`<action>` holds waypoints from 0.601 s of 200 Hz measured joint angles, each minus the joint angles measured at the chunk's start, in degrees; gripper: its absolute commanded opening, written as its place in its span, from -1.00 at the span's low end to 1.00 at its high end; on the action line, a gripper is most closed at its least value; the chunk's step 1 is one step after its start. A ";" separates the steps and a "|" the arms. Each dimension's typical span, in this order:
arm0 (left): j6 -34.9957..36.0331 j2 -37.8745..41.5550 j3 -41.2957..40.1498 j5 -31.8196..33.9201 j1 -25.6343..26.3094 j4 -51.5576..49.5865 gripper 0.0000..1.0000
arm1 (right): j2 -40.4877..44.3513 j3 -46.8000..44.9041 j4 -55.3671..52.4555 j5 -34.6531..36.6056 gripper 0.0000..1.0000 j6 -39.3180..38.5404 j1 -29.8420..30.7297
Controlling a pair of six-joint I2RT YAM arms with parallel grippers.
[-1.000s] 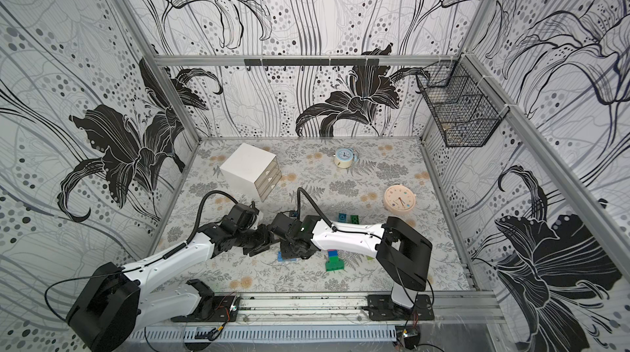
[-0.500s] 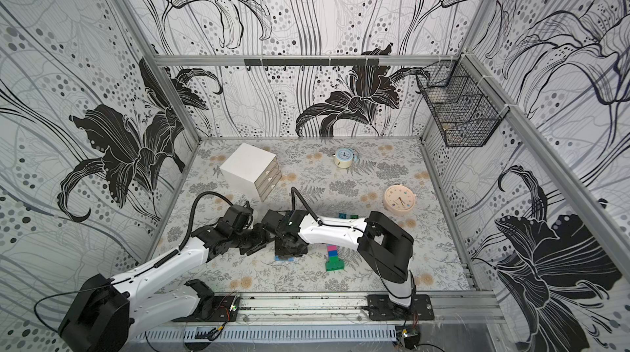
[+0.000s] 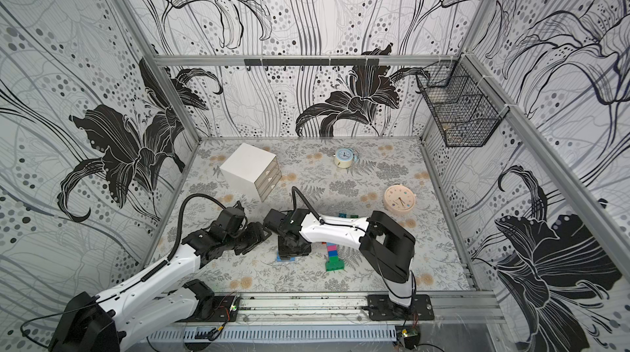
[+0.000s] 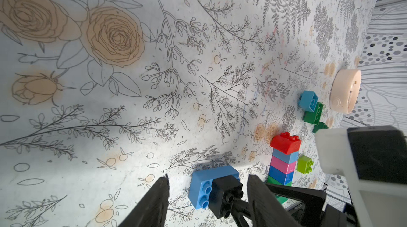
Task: Assemble the number 1 with lego
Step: Assemble the lego brick with the lego brick, then pick up the lego brick from the center of the board.
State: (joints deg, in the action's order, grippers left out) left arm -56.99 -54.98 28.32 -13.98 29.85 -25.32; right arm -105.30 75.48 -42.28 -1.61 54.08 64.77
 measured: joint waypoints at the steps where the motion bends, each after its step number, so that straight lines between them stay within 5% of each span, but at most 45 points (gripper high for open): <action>1: 0.02 0.04 0.00 0.02 0.00 0.02 0.17 | 0.17 -0.02 -0.04 0.04 0.18 -0.31 0.00; 76: 2.27 4.61 0.46 4.48 0.00 2.19 0.14 | 15.54 -5.11 -4.44 6.36 0.21 -7.32 -2.60; 120: 3.61 7.78 1.09 8.96 -0.04 3.61 0.22 | 34.21 -22.14 -13.88 13.42 0.54 -6.93 -18.91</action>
State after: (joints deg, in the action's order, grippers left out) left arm -53.39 -47.20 29.41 -5.02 29.80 -21.71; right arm -71.09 53.34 -56.16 11.81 47.16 45.87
